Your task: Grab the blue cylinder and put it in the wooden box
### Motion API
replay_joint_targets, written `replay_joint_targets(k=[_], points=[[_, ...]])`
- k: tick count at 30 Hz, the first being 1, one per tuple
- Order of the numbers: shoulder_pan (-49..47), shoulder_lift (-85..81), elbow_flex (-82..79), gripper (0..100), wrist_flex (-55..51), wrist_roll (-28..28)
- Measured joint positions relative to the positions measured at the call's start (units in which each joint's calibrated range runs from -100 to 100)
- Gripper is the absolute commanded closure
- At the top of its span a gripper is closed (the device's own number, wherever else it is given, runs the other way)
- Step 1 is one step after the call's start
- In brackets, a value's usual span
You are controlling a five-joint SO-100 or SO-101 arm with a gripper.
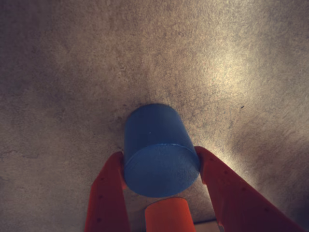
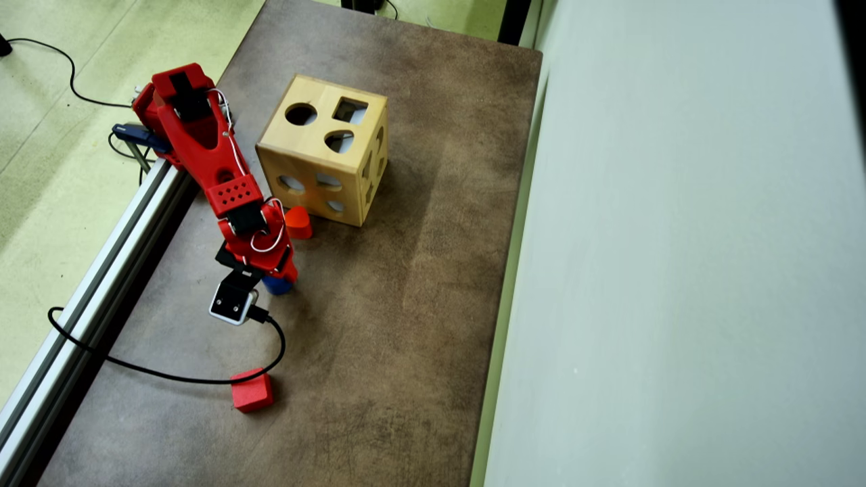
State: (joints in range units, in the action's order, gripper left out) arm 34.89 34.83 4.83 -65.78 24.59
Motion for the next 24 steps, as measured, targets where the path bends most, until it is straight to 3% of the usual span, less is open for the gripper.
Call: replay_joint_targets(k=[17, 24], points=[[0.0, -4.9, 0.0, 85, 3.8, -0.1], [-1.4, -13.5, 0.0, 85, -4.2, -0.1]])
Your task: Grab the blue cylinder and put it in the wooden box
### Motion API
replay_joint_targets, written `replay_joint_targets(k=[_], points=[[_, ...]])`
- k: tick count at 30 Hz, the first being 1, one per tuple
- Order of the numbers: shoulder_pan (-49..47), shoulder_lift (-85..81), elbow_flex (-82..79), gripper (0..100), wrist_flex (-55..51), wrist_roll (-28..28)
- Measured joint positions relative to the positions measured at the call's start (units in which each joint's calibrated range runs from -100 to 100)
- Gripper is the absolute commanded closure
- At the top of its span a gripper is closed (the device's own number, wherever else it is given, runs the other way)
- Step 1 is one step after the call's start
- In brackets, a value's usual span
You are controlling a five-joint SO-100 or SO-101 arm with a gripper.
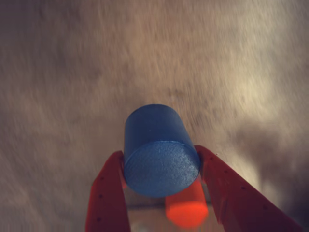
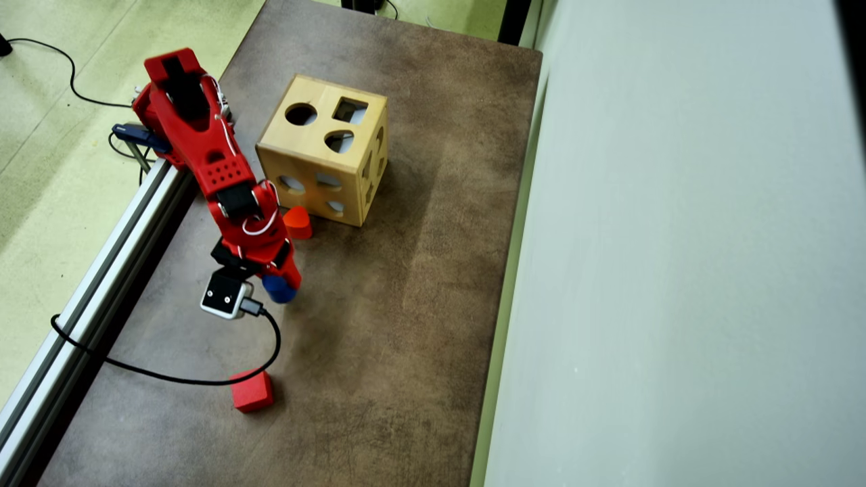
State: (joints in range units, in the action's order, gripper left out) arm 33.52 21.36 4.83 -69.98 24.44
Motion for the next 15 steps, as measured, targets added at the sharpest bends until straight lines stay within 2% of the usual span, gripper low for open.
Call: replay_joint_targets(k=[11, 15], points=[[-0.9, -22.0, 0.0, 85, -13.7, 0.0], [-4.6, -27.7, 0.0, 85, -19.2, -0.1]])
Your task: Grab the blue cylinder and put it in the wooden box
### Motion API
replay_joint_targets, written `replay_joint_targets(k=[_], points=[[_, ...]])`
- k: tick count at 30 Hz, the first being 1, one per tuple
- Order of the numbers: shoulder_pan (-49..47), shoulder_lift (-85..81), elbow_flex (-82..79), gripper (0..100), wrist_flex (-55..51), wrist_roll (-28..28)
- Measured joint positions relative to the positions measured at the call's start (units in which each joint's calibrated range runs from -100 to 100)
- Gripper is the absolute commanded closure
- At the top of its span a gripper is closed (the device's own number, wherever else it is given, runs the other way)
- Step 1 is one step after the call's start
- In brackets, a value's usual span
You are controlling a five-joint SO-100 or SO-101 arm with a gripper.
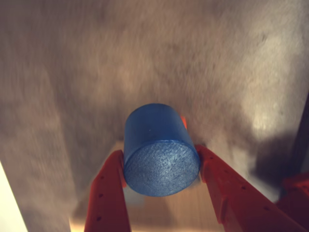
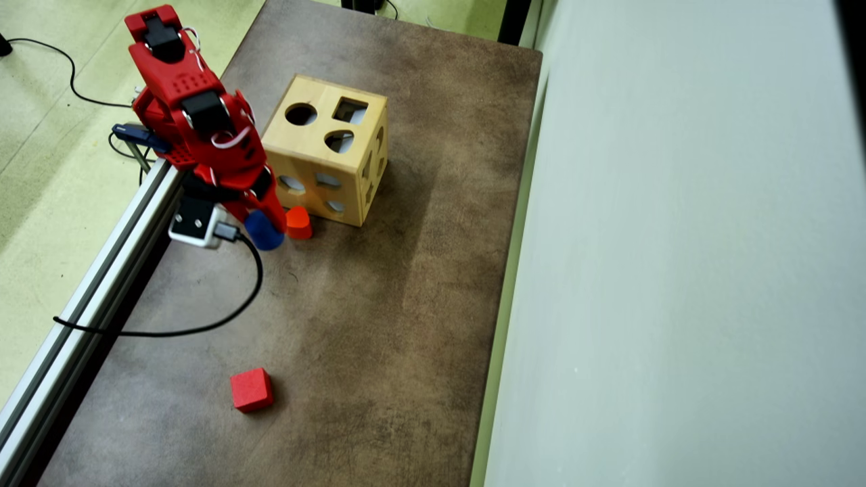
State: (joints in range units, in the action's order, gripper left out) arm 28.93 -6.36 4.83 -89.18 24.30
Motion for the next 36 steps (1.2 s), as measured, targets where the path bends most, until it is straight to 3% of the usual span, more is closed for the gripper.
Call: replay_joint_targets(k=[7, 19, 29, 36], points=[[-11.1, -5.9, 0.0, 85, -7.7, -4.3], [-30.8, -14.3, 0.0, 85, -8.2, -11.9], [-33.1, -15.6, -7.6, 85, -8.2, -16.9], [-33.1, -23.6, -17.8, 85, -8.2, -17.3]])
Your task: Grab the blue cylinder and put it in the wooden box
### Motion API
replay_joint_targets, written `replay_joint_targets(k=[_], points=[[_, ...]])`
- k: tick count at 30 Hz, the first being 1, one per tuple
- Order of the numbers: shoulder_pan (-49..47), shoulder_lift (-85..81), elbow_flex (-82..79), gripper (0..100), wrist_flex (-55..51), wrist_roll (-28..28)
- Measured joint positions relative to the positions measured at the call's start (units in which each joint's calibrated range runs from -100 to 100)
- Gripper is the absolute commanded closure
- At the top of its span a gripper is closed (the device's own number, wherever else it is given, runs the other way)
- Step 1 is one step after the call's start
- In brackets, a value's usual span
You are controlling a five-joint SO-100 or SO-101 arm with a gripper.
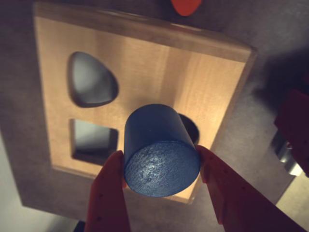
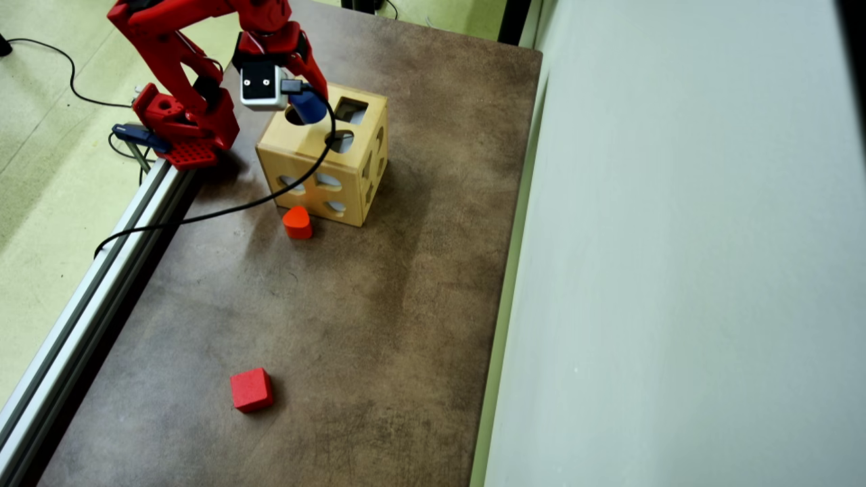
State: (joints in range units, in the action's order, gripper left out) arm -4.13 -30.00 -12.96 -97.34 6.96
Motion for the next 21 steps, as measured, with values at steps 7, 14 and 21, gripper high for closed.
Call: replay_joint_targets(k=[7, 14, 21], points=[[-1.5, -0.3, -1.4, 85, 0.0, 0.0], [-6.2, -0.3, -1.4, 85, 0.0, -0.5], [-6.2, -0.3, -3.4, 85, 0.0, -0.6]])
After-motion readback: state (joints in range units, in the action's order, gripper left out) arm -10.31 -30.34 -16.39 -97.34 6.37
